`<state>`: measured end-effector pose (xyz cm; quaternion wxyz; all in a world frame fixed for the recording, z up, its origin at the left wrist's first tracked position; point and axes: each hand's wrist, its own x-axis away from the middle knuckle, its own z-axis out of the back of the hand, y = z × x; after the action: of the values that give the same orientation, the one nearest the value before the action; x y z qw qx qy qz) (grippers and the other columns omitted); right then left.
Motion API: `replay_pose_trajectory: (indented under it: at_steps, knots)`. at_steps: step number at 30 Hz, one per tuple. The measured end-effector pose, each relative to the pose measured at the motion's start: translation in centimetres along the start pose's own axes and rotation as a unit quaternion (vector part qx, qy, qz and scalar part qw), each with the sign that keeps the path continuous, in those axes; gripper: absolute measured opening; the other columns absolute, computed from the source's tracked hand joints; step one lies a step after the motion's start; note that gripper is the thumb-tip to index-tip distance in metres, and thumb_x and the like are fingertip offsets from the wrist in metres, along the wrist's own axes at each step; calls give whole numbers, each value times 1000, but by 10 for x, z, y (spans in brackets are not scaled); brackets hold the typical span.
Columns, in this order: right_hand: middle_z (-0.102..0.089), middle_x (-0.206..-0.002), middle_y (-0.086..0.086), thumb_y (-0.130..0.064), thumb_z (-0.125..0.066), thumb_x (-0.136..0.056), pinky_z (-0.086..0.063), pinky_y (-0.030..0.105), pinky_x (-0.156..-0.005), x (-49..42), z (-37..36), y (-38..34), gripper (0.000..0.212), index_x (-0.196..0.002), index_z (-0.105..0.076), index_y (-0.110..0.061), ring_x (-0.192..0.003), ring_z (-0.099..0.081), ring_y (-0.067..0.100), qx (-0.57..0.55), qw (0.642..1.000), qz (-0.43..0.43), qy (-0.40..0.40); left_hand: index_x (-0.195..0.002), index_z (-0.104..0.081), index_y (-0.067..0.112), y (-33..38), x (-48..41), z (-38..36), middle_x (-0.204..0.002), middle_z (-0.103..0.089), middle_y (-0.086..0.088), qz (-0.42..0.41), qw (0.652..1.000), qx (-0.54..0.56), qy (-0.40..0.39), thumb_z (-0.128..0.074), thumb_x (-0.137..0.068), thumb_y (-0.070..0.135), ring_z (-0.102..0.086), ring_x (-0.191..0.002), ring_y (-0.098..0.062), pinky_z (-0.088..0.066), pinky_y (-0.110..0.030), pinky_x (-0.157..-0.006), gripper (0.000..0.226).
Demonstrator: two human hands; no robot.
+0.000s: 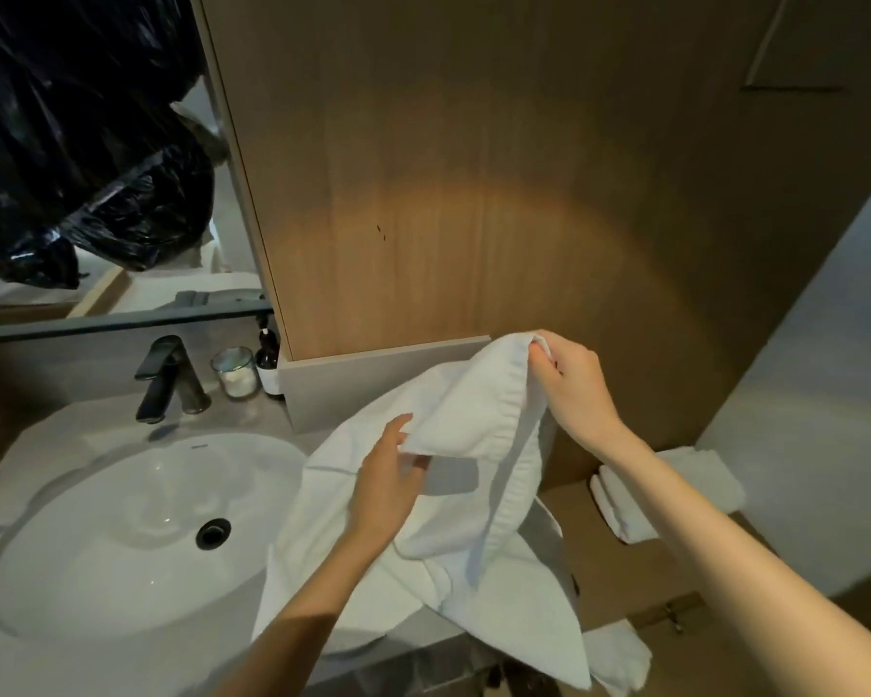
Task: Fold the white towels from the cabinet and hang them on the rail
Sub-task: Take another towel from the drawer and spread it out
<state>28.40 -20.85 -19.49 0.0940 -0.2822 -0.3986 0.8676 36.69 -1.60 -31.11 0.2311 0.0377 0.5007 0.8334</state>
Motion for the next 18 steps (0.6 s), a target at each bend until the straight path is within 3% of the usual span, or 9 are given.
replay_pose_trajectory:
  at_steps: [2, 4, 9, 12, 15, 18]
  knots:
    - [-65, -92, -15, -22, -39, -103, -46, 12, -70, 1, 14, -5, 27, -101, -65, -25, -86, -61, 0, 1, 999, 4, 38, -118, -57, 14, 9, 1, 7, -106, -66, -3, -6, 1000, 3, 22, -55, -96, 22, -61, -98, -22, -38, -20, -70, 24]
    - [-64, -88, -17, -24, -41, -103, -47, 16, -69, 3, 28, -9, 25, -96, -64, -26, -84, -61, 0, -1, 997, 5, 73, -110, -62, 11, 22, -1, 16, -93, -65, -3, -22, 999, 32, 29, -51, -97, 17, -57, -82, -13, -36, -13, -61, 17]
    - [-62, -86, -19, -29, -45, -101, -41, 11, -69, 13, 69, -29, 23, -83, -58, -36, -80, -60, 0, -16, 992, 5, 129, -108, -65, 12, 66, -6, 34, -97, -66, 7, -97, 992, 59, 50, -48, -97, 8, -58, -88, -5, -40, -6, -71, 20]
    - [-63, -89, -17, -32, -47, -101, -43, 14, -70, 24, 101, -34, 18, -91, -61, -29, -83, -62, 5, 5, 988, 21, 151, -96, -64, 11, 99, 3, 31, -77, -60, 16, -127, 989, 63, 50, -47, -97, 8, -53, -69, 7, -38, -9, -62, 18]
    - [-61, -90, -21, -36, -48, -99, -43, 14, -71, 37, 135, -33, 15, -96, -61, -28, -85, -62, 5, 25, 985, 27, 167, -75, -53, 20, 131, 19, 21, -57, -49, 19, -156, 984, 72, 55, -45, -97, 8, -43, -57, 2, -32, -15, -53, 26]
    - [-61, -94, -18, -39, -56, -95, -47, 19, -73, 59, 175, -25, 10, -99, -58, -30, -87, -61, 6, 55, 984, 25, 170, -66, -42, 28, 169, 43, 4, -57, -45, 17, -195, 975, 85, 67, -44, -100, 11, -36, -55, -3, -28, -17, -52, 38]
